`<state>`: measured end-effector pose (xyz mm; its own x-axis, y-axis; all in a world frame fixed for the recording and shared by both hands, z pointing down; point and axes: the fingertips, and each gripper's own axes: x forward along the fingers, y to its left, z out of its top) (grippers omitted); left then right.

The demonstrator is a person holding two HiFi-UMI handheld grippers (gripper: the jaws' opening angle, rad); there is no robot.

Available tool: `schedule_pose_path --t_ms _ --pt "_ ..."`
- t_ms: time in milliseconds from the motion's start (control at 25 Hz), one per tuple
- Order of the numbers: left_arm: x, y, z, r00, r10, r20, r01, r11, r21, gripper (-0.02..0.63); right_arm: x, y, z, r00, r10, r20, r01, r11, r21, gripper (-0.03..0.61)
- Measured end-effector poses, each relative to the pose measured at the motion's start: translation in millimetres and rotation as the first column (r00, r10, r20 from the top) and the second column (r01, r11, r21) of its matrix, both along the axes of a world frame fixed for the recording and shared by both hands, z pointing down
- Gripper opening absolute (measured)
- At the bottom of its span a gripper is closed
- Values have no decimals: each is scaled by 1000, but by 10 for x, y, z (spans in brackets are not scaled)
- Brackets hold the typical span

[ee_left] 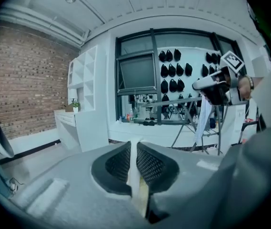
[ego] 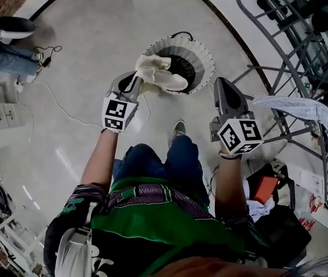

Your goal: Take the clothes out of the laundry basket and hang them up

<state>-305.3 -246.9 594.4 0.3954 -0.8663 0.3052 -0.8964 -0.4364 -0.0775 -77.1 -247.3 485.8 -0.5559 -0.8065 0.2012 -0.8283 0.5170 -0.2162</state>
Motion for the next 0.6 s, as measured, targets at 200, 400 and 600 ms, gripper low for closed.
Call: schedule_pose_path --t_ms 200,400,600 --pt "33 295 -984 1000 29 -13 -28 999 47 25 -64 280 -865 1000 -21 -11 21 999 34 2" --pt "-93 588 -1973 997 67 -24 -63 986 157 25 -316 663 -1580 1000 -20 -3 20 994 107 2" --pt "-195 1022 -2740 991 134 -6 -127 956 263 23 -674 1257 -2024 1000 -1 26 -3 988 154 2"
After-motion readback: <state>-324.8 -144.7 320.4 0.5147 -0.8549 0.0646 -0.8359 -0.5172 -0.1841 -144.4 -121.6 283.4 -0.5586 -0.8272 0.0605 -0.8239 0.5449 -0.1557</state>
